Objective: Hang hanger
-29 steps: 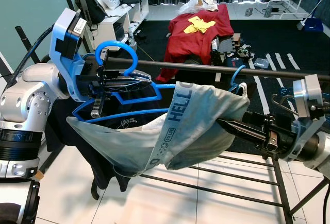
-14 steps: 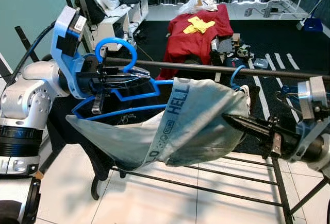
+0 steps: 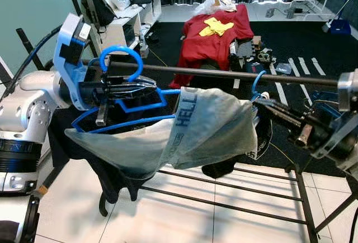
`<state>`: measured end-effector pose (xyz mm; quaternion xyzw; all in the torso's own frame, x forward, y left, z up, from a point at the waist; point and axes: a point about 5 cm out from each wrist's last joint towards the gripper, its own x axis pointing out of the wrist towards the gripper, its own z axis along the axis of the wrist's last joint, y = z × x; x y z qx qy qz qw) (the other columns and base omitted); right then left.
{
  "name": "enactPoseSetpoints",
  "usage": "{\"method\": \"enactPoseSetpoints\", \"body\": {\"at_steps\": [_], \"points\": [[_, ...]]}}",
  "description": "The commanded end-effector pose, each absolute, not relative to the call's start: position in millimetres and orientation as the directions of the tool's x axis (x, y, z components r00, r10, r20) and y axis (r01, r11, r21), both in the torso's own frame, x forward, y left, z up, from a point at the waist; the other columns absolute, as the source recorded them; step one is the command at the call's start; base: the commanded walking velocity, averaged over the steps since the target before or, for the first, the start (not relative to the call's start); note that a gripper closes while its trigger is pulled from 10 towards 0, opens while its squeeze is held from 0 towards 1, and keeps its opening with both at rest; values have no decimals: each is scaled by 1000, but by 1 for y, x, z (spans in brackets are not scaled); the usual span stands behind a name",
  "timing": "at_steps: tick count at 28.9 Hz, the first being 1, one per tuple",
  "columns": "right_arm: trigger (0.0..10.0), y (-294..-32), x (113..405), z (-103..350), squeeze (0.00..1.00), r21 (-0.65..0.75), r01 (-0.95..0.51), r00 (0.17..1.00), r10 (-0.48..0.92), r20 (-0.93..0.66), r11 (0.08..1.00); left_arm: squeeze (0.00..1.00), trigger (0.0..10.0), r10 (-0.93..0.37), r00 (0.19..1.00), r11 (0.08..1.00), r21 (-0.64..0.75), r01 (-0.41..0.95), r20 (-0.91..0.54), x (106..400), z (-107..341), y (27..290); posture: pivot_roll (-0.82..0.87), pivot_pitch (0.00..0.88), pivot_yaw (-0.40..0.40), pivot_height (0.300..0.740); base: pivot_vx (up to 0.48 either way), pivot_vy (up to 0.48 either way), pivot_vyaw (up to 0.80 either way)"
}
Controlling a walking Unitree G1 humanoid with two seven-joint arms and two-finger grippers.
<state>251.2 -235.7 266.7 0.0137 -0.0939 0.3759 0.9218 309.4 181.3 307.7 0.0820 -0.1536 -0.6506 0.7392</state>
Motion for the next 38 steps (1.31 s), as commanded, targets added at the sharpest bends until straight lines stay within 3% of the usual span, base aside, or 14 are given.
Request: {"method": "enactPoseSetpoints", "body": {"at_steps": [1, 6, 8, 16, 23, 27, 30, 31, 33, 34, 38], "points": [[0, -245, 256, 271, 0, -43, -644, 740, 636, 218, 764, 0, 0, -984, 150, 173, 317, 933, 96, 311, 306, 193, -89, 1, 53, 740, 0, 0, 0], [0, -259, 264, 279, 0, 6, -558, 793, 531, 297, 830, 0, 0, -972, 236, 231, 286, 930, 20, 316, 290, 208, -85, 35, 58, 740, 0, 0, 0], [0, -265, 269, 273, 0, 30, -513, 828, 485, 281, 858, 0, 0, -949, 309, 282, 267, 922, -63, 320, 271, 217, -84, 46, 58, 740, 0, 0, 0], [0, -267, 278, 262, 0, 71, -439, 876, 409, 257, 896, 0, 0, -947, 313, 296, 186, 937, -68, 313, 248, 219, -92, 63, 52, 740, 0, 0, 0], [0, -278, 285, 266, 0, 128, -350, 907, 302, 294, 928, 0, 0, -904, 389, 353, 205, 913, -178, 317, 231, 234, -82, 64, 58, 740, 0, 0, 0], [0, -246, 291, 238, 0, 71, -424, 899, 409, 160, 903, 0, 0, -881, 471, 458, 184, 870, -37, 328, 232, 223, -70, 68, 59, 740, 0, 0, 0], [0, -237, 292, 229, 0, 45, -445, 892, 438, 111, 895, 0, 0, -873, 488, 478, 175, 861, -14, 331, 228, 217, -70, 68, 59, 740, 0, 0, 0], [10000, -226, 296, 211, 0, 57, -433, 901, 430, 54, 900, 0, 4667, -854, 520, 516, 135, 846, 7, 333, 213, 204, -61, 94, 53, 740, 0, 0, 0], [10000, -205, 301, 186, 0, 119, -399, 916, 402, -2, 909, 0, 8980, -802, 597, 598, 52, 800, 30, 331, 184, 185, -53, 96, 53, 740, 0, 0, 0], [10000, -198, 302, 181, 0, 144, -395, 916, 401, -10, 907, 0, 10000, -781, 624, 625, 30, 780, 36, 330, 176, 180, -49, 103, 53, 740, 0, 0, 0], [10000, -180, 298, 170, 0, 178, -423, 901, 434, -27, 889, 0, 10000, -711, 703, 703, -16, 711, 1, 324, 150, 179, -32, 109, 47, 740, 0, 0, 0]]}}
